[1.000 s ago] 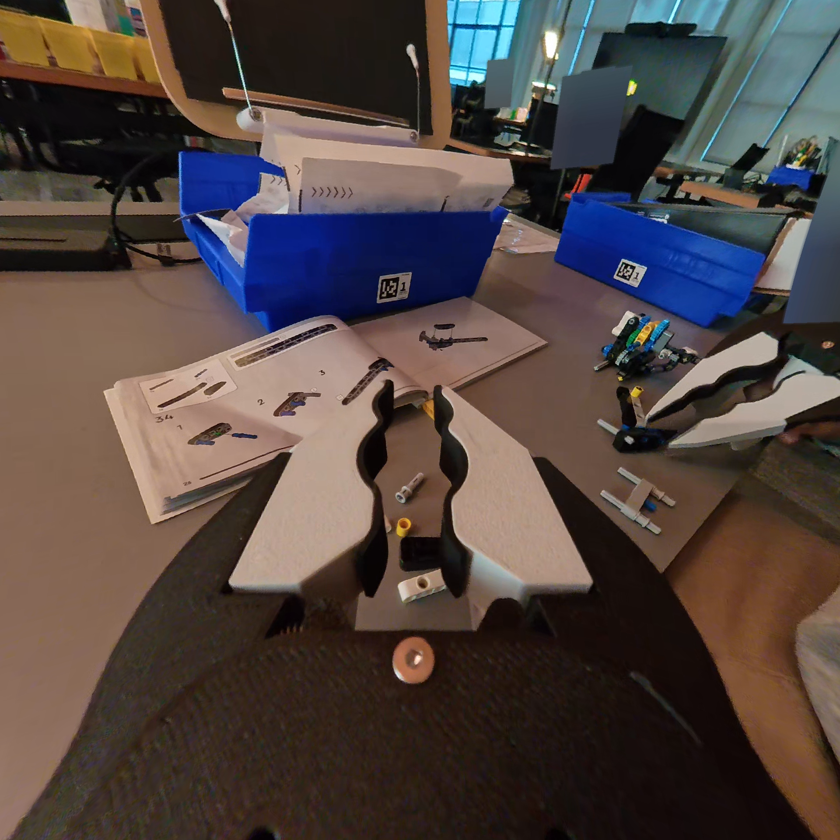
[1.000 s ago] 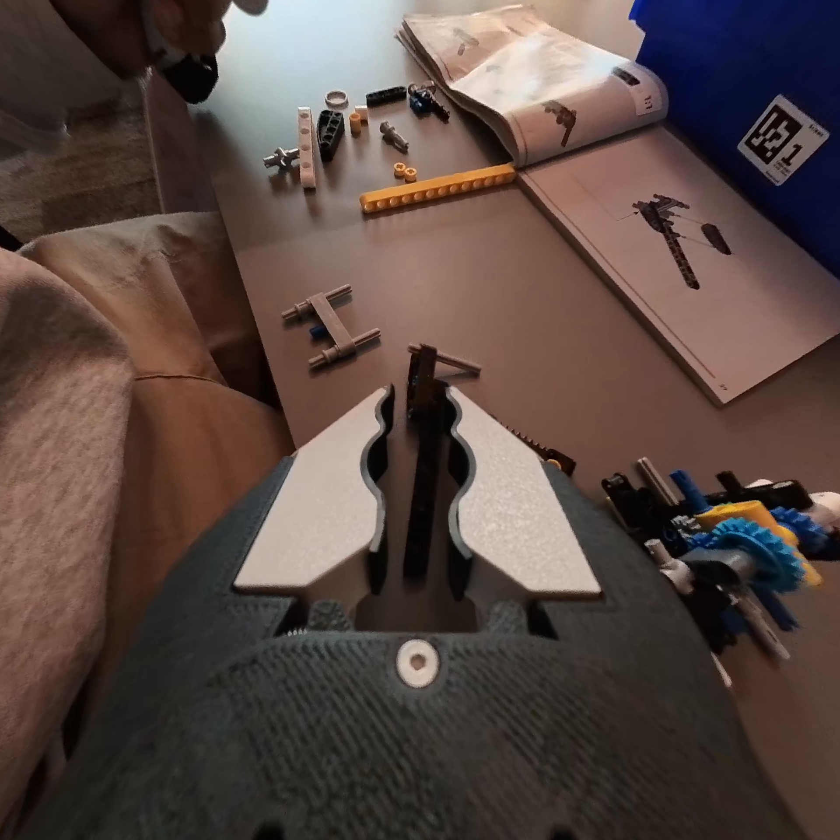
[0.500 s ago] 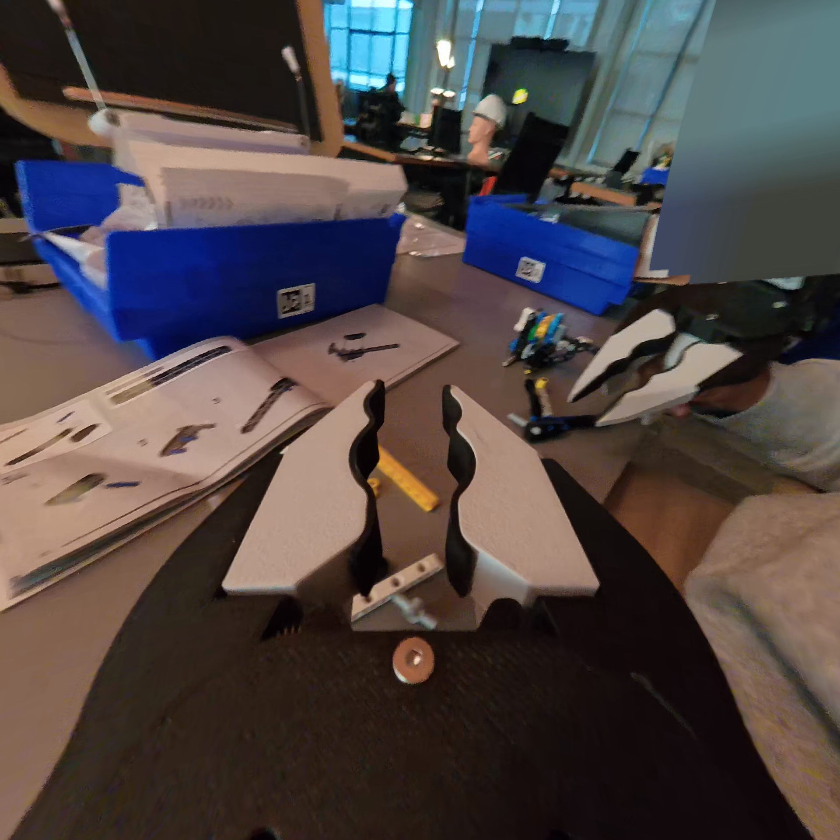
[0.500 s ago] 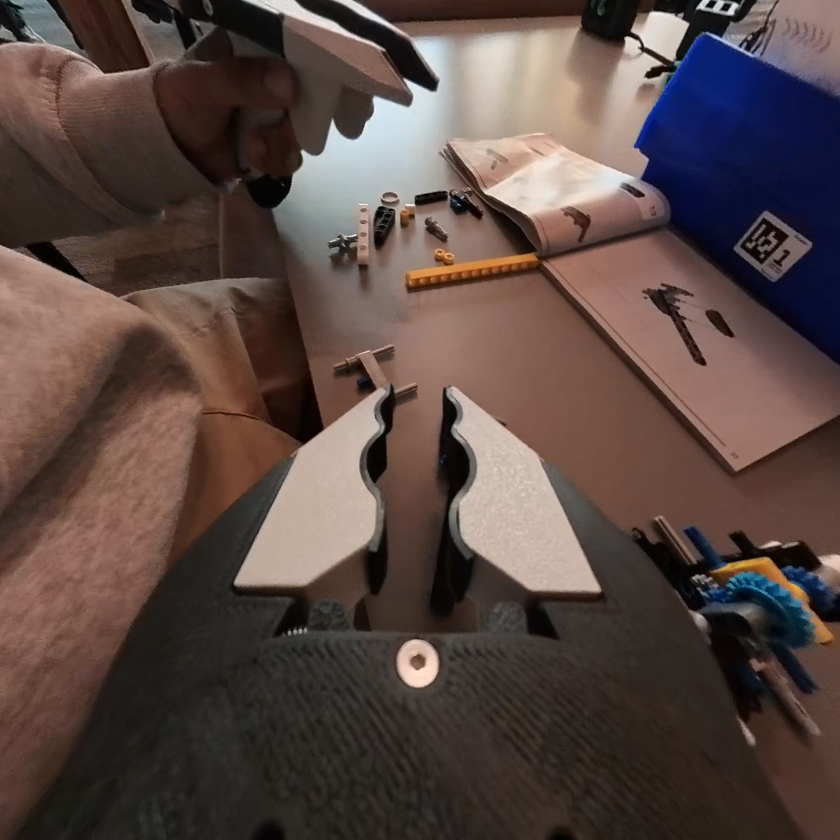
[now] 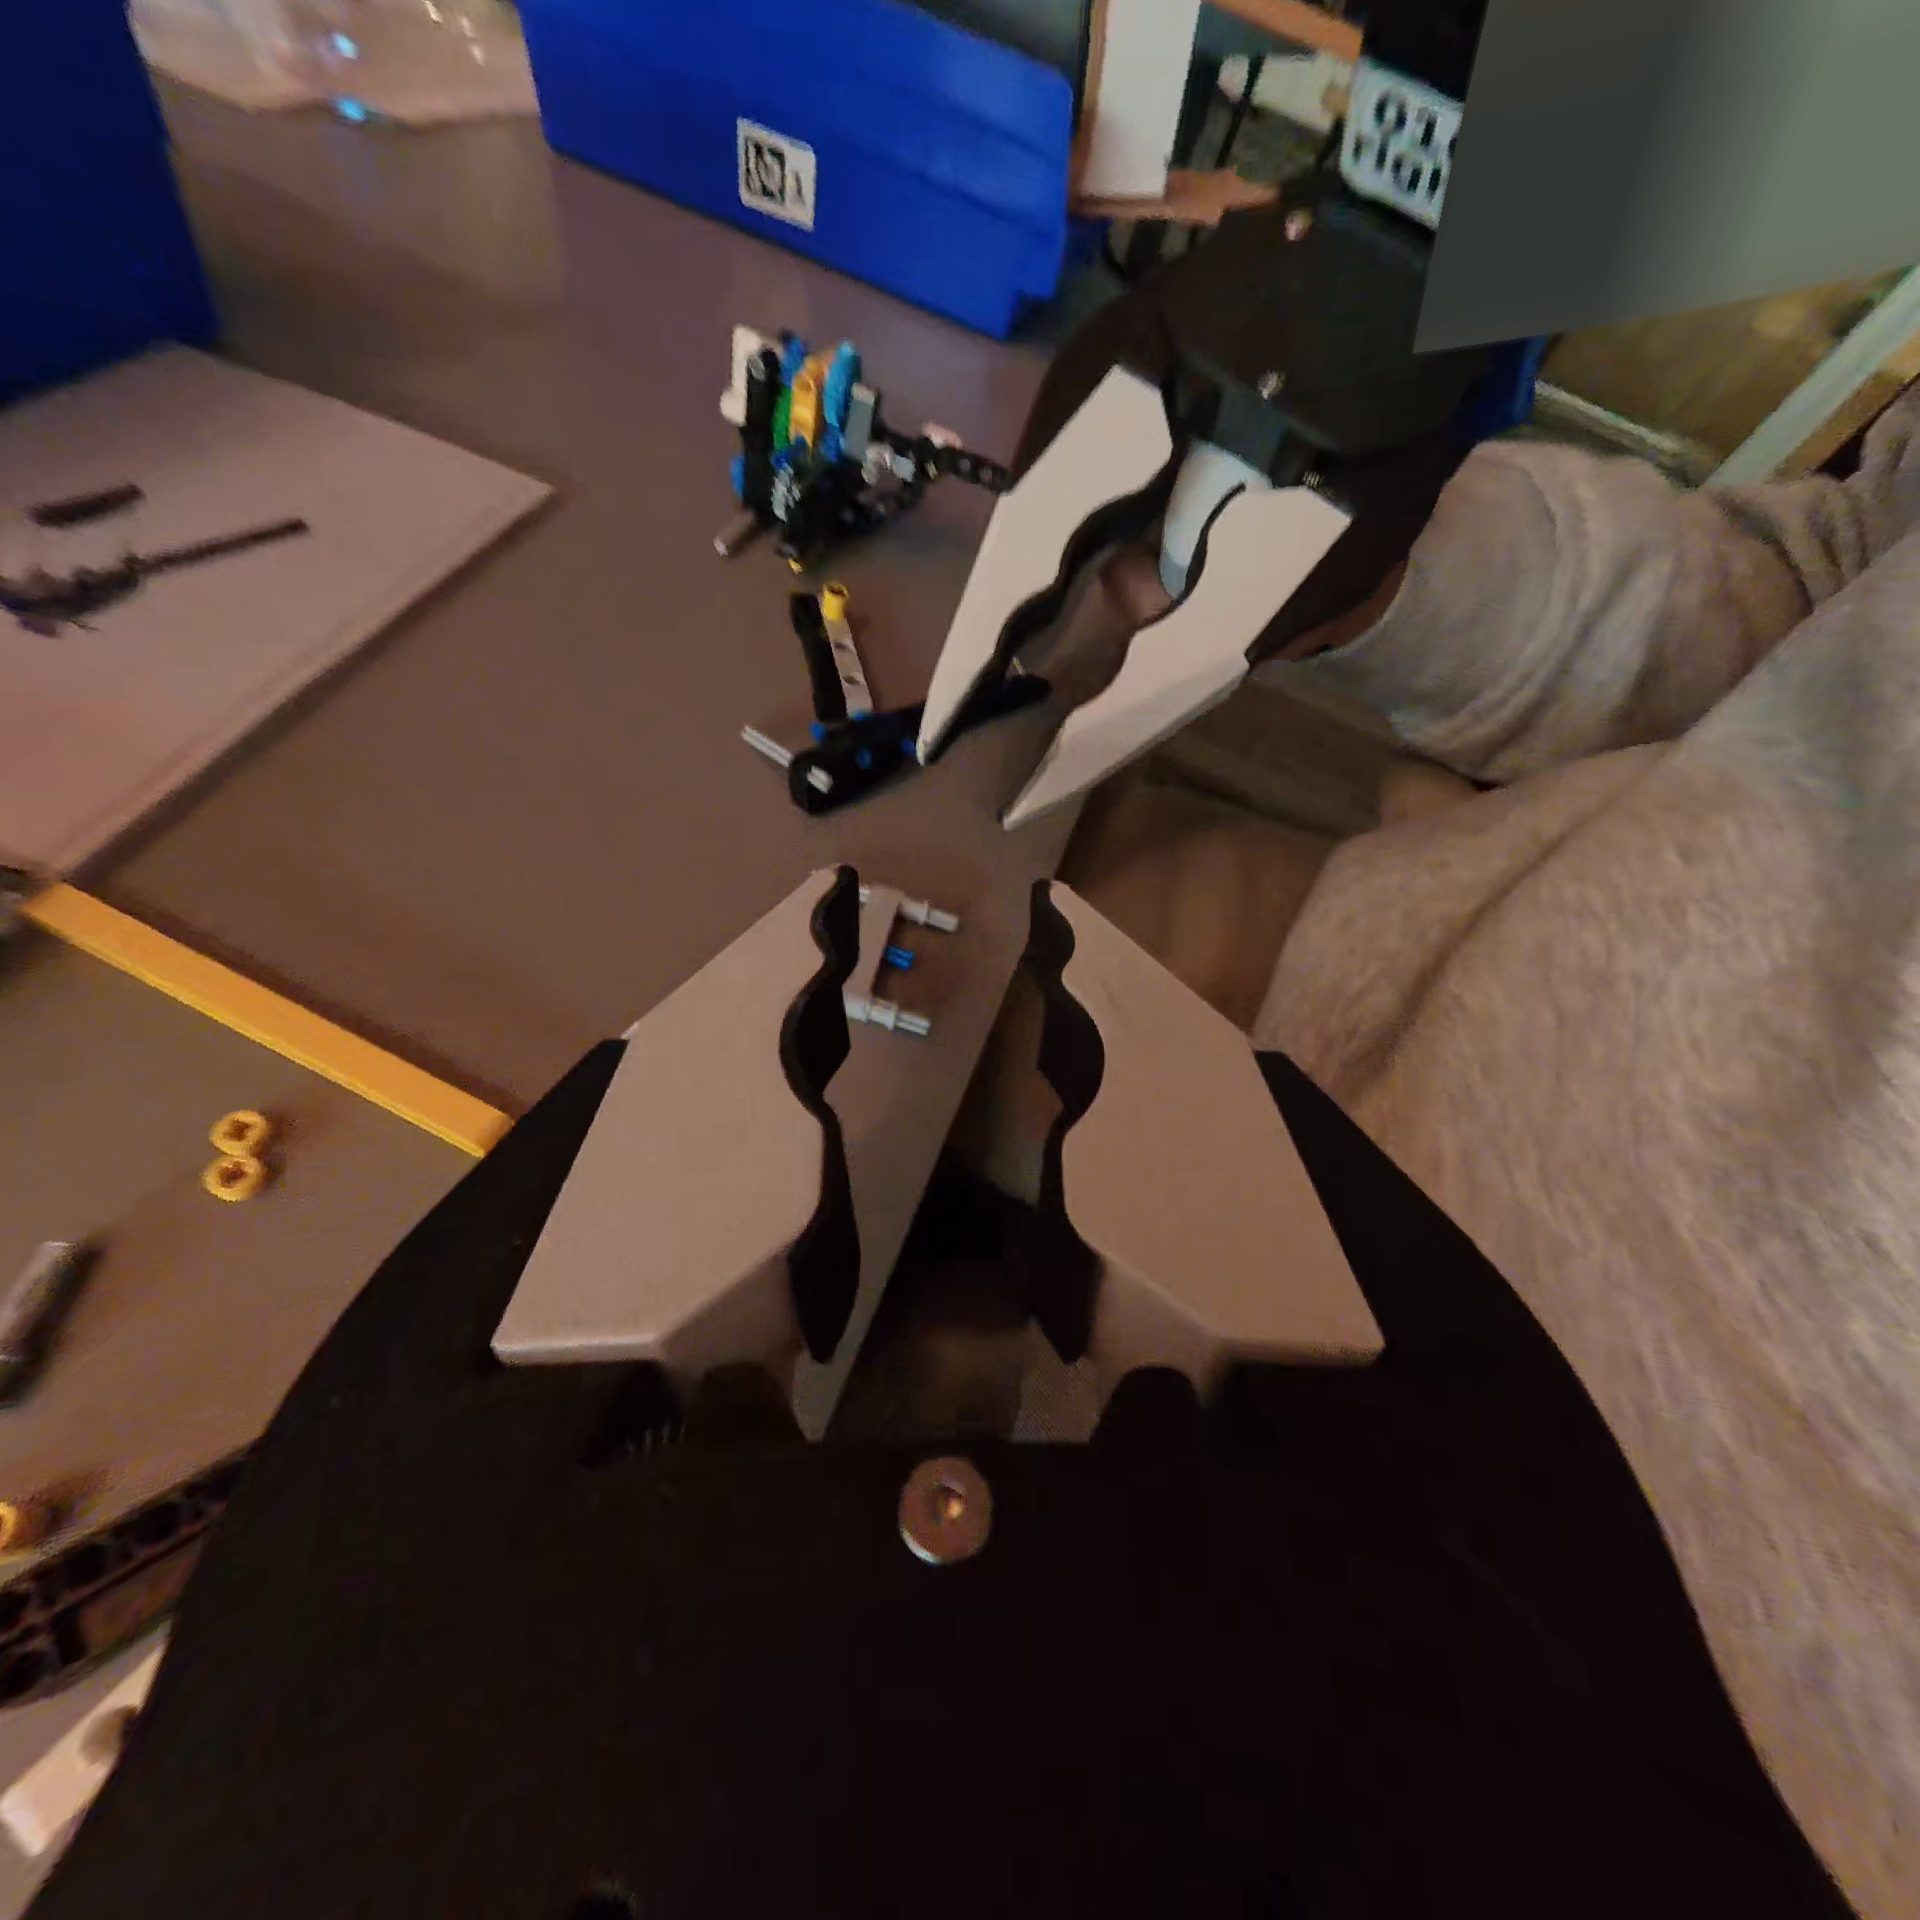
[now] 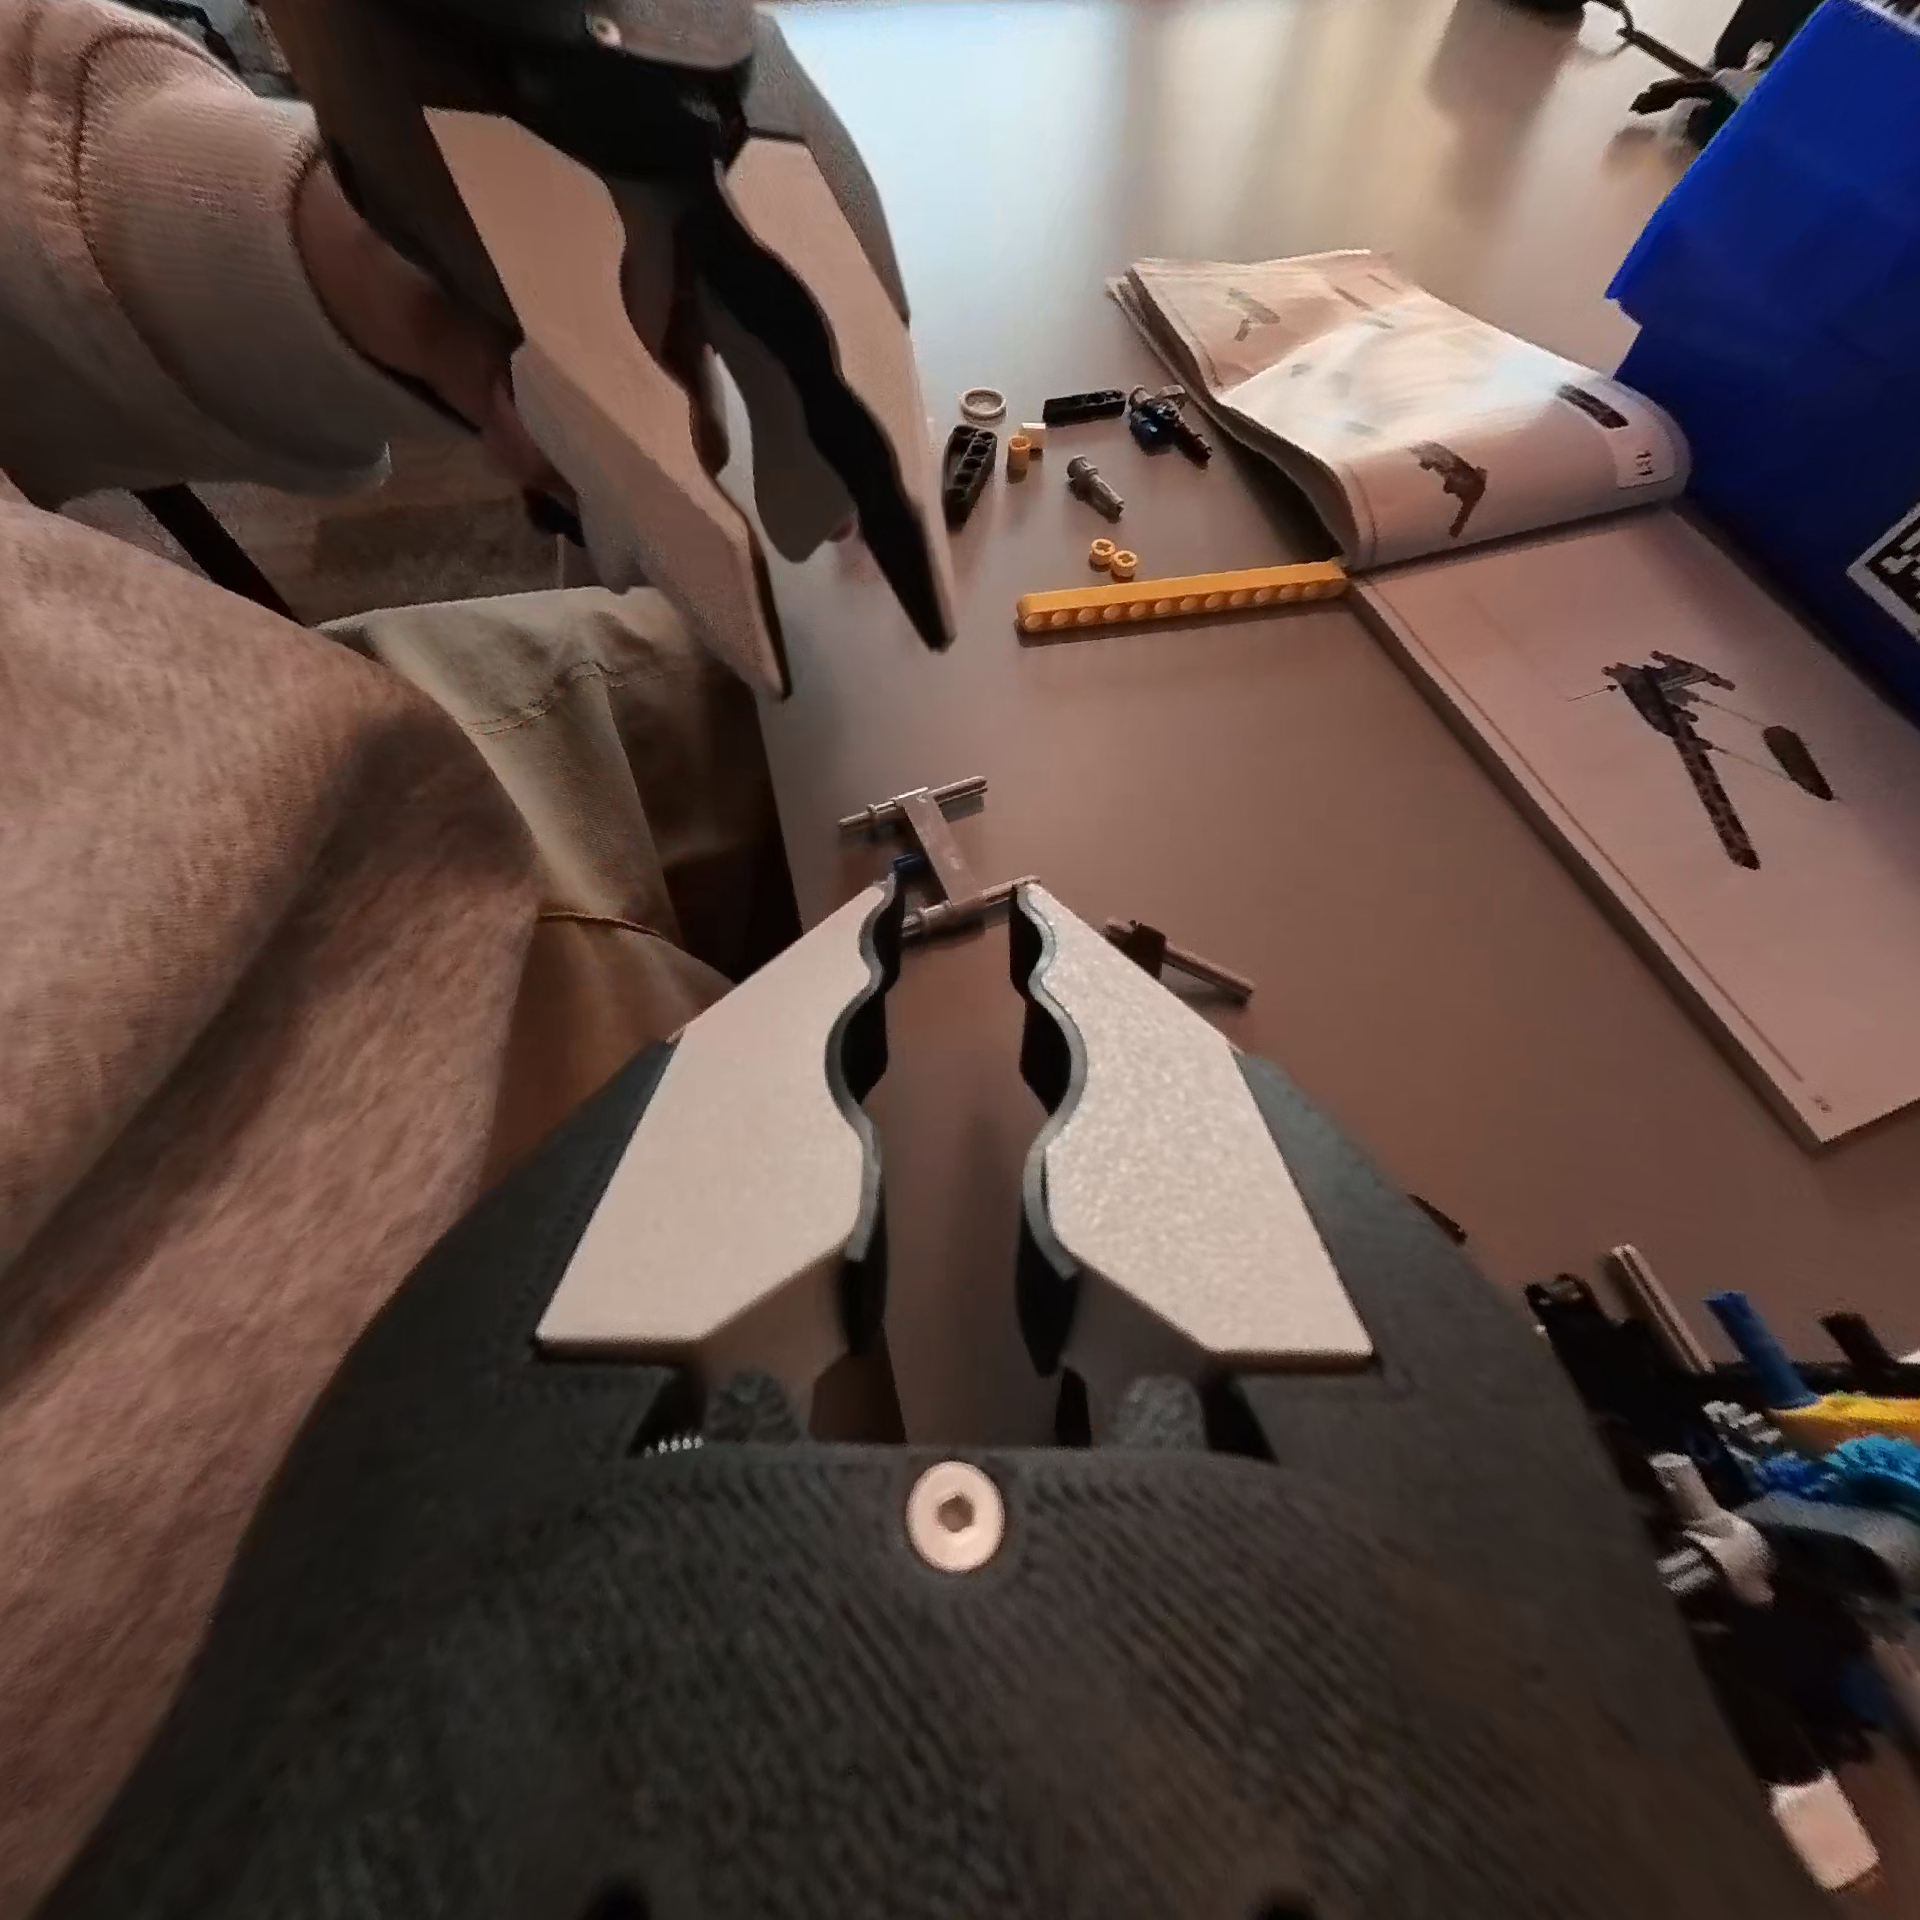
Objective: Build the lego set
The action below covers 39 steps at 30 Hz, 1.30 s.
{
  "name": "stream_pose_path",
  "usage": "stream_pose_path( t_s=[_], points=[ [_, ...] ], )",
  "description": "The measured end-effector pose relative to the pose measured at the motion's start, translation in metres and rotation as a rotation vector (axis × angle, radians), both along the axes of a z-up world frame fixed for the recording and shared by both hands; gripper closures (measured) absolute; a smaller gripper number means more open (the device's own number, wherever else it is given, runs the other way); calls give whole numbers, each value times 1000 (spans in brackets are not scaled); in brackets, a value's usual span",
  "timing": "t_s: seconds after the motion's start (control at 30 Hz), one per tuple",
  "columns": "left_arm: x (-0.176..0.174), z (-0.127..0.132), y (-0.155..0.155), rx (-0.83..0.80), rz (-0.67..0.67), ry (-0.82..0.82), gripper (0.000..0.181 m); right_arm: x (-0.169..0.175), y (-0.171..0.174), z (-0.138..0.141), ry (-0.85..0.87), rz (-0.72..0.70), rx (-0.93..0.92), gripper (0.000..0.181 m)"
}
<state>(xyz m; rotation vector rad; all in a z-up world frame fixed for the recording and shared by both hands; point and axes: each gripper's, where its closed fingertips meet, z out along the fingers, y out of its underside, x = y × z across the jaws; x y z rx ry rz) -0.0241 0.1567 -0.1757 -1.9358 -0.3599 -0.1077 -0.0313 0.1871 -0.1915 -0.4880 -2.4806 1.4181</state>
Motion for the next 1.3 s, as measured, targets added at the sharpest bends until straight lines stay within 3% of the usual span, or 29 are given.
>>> stream_pose_path(
  t_s=[0.2, 0.63, 1.3],
  points=[
    [4, -24, 0, -115, -6, -34, 147, 3, -5, -6, -3, 12, 32, 157],
    [-1, -43, -4, -211, 33, -52, 142, 0, -11, -27, -59, -35, 115, 149],
    [-1, -44, -2, -208, 33, -34, 158, 0, -15, -35, -116, -54, 122, 152]
  ],
)
